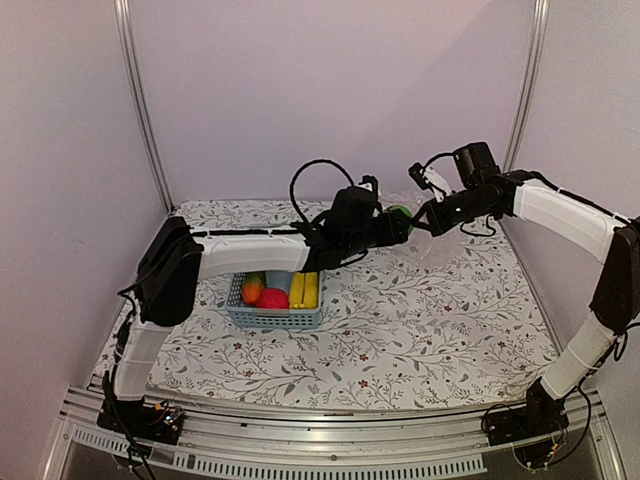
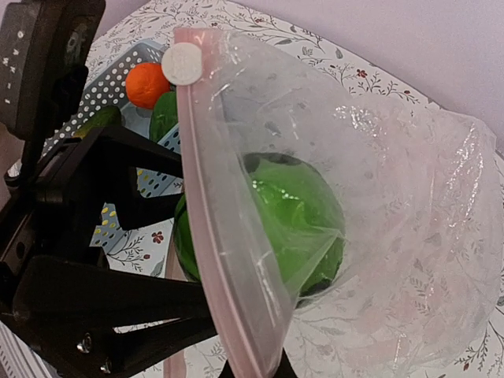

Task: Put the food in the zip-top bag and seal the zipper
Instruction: Place the fake fruit in the zipper food storage bag, then adjust the zipper food storage bag at the corner of the board.

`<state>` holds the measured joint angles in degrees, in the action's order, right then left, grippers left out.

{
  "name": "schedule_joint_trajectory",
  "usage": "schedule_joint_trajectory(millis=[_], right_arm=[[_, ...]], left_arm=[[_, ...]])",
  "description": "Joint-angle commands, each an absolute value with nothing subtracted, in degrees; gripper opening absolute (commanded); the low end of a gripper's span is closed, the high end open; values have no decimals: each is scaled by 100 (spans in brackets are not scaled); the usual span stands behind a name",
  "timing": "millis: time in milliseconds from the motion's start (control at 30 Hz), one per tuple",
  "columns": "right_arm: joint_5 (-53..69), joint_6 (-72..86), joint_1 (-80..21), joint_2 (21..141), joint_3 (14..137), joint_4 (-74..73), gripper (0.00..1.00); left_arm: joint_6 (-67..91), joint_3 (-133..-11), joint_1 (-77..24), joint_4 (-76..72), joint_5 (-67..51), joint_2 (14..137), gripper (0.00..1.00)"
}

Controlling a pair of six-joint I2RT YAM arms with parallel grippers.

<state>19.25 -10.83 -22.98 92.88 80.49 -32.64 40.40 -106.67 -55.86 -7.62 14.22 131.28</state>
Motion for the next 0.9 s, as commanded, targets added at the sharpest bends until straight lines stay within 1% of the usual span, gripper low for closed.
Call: schedule_joint_trajectory(millis=[0, 133, 233, 300, 367, 433, 500, 600, 733, 867], right_arm=[[2017, -990, -2296, 9266, 8183, -3347, 0], [1868, -989, -2097, 9279, 8288, -3350, 0], [1906, -997, -2002, 9331, 8327, -3366, 0], [1772, -1030, -1984, 9354, 8340, -3358, 0], [1520, -1112, -1938, 9383, 8349, -3357, 0], [1373, -1215, -1820, 9436, 8342, -3372, 0], [1387, -1299, -1622, 9457, 8357, -3366, 0], [1297, -1397, -1313, 9457, 8467, -3365, 0], [1014, -1623, -847, 9465, 8784, -3380, 0], [102, -1925, -368, 9509, 9368, -3402, 0]], left_arm=[[3455, -10900, -5618, -545, 1446, 12865, 88], [2946, -10064, -5696, -1262, 1428, 12079, 99], [2643, -9712, -5750, -1482, 1308, 11615, 100], [2508, -9429, -5761, -1608, 991, 11242, 100], [2291, -8889, -5767, -1887, 662, 10718, 99], [2075, -8296, -5760, -1929, 623, 10141, 99], [1875, -7771, -5753, -1567, 1012, 9651, 98], [1519, -7393, -5724, -578, 1738, 9100, 98], [1324, -6817, -5676, 474, 2197, 8592, 98], [1278, -6343, -5639, 718, 2398, 8246, 98]])
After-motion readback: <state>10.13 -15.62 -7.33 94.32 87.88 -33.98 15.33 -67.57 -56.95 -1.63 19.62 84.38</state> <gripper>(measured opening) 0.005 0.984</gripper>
